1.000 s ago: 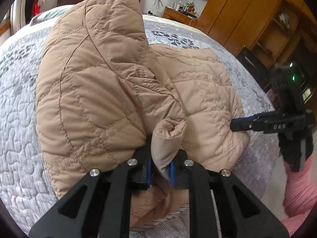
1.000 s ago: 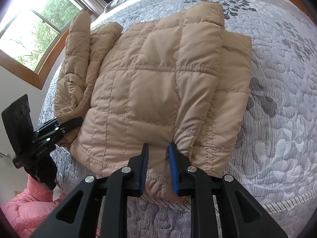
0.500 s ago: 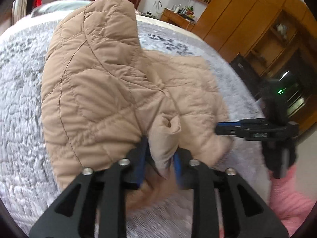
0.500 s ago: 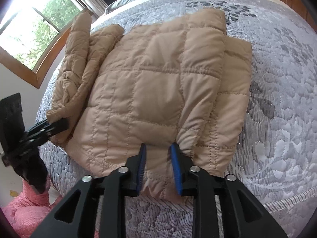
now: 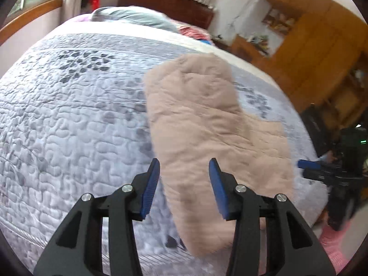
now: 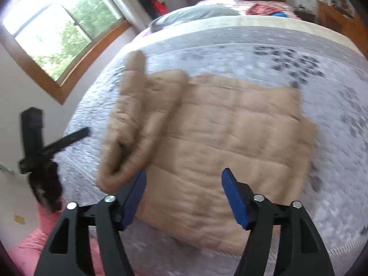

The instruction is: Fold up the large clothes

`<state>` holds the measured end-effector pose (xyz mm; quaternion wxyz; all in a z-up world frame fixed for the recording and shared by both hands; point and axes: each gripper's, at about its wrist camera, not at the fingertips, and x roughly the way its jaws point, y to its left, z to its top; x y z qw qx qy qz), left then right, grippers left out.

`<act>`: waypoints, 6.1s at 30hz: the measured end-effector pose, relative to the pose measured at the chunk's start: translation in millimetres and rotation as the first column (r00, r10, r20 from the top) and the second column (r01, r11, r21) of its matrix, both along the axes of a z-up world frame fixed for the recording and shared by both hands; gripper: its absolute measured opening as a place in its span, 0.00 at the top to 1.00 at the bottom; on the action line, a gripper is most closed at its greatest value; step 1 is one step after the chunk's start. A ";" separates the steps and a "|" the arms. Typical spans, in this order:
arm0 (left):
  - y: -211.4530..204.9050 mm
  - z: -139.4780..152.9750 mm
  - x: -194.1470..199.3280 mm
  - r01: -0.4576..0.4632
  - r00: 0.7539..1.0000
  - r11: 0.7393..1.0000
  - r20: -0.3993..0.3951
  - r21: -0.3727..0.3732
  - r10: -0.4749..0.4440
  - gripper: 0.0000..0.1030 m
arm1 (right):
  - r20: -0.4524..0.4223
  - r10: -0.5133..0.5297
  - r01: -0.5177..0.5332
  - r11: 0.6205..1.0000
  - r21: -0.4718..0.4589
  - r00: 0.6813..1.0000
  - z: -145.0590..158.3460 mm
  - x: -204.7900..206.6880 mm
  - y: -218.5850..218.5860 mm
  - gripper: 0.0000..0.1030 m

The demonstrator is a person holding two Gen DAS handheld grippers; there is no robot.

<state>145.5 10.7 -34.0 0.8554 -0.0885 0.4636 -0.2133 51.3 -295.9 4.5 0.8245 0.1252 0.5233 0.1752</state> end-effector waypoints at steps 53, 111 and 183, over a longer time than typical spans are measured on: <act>-149.7 -1.0 -20.3 0.316 0.945 0.946 0.069 0.069 -0.320 0.57 | 0.024 -0.105 0.103 0.993 0.066 0.994 0.1 -43.0 -79.8 0.78; -193.0 -21.1 49.7 0.223 0.966 0.956 0.092 0.191 -0.244 0.55 | 0.015 -0.271 0.269 0.961 0.067 0.963 -20.3 71.6 -150.2 0.88; -156.9 -51.3 -70.0 0.308 0.949 0.937 0.013 0.166 -0.314 0.64 | 0.077 -0.152 0.159 0.983 -0.094 0.985 -70.0 -76.5 -29.9 0.79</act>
